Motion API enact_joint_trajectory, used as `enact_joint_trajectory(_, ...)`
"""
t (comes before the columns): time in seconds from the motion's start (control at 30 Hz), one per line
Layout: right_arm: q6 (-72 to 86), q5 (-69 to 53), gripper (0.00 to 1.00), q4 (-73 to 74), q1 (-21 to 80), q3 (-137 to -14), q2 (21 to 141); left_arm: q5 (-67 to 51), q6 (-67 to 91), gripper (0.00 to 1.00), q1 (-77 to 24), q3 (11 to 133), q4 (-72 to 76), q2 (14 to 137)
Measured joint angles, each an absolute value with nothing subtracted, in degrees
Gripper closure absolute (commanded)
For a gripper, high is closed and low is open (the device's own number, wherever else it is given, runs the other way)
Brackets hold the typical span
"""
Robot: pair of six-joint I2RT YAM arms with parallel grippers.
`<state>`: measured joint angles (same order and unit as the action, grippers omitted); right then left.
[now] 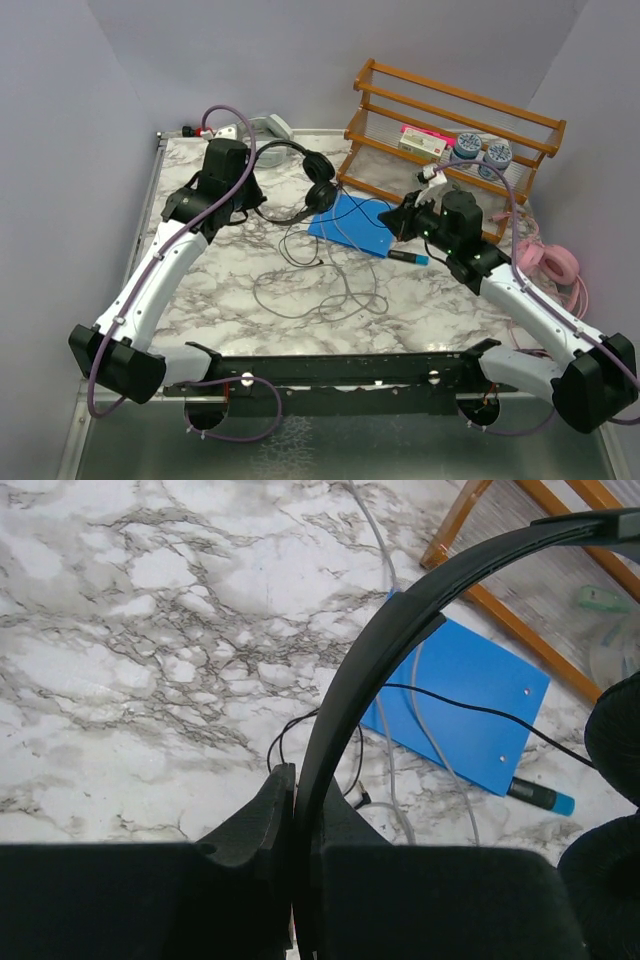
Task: Wrap the headphones
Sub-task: Untie the headphones cable from the headphones.
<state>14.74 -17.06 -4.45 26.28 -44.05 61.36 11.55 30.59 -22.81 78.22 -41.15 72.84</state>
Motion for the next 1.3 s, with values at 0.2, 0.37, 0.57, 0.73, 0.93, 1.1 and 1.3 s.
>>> enact_joint_trajectory(0.2, 17.1, -3.6, 1.00, -2.1, 24.7, -45.2, 65.9, 7.2, 30.0, 1.00, -22.6, 78.2, -42.0, 72.2)
enact_joint_trajectory(0.37, 17.9, -0.8, 1.00, -1.2, 22.5, -50.2, 70.3, 4.5, 29.3, 1.00, -22.6, 78.2, -43.4, 71.4)
enact_joint_trajectory(0.57, 17.4, -0.4, 0.99, -3.7, 22.3, -49.3, 66.4, 4.4, 27.6, 1.00, -22.6, 78.3, -44.9, 70.3)
enact_joint_trajectory(0.73, 16.2, 3.6, 0.99, -2.1, 22.4, -52.2, 66.8, 1.6, 26.6, 1.00, -22.5, 78.3, -46.4, 70.7)
enact_joint_trajectory(0.93, 16.3, 4.7, 0.99, -1.2, 22.4, -49.6, 65.3, -2.3, 24.7, 1.00, -22.5, 79.2, -46.5, 72.3)
enact_joint_trajectory(1.1, 16.0, 6.6, 0.99, 0.2, 22.4, -50.5, 62.6, 0.8, 23.7, 1.00, -22.5, 79.2, -46.5, 72.3)
enact_joint_trajectory(1.3, 15.3, 8.5, 1.00, 2.2, 22.4, -52.8, 58.3, 6.2, 24.4, 1.00, -22.1, 78.9, -46.9, 72.3)
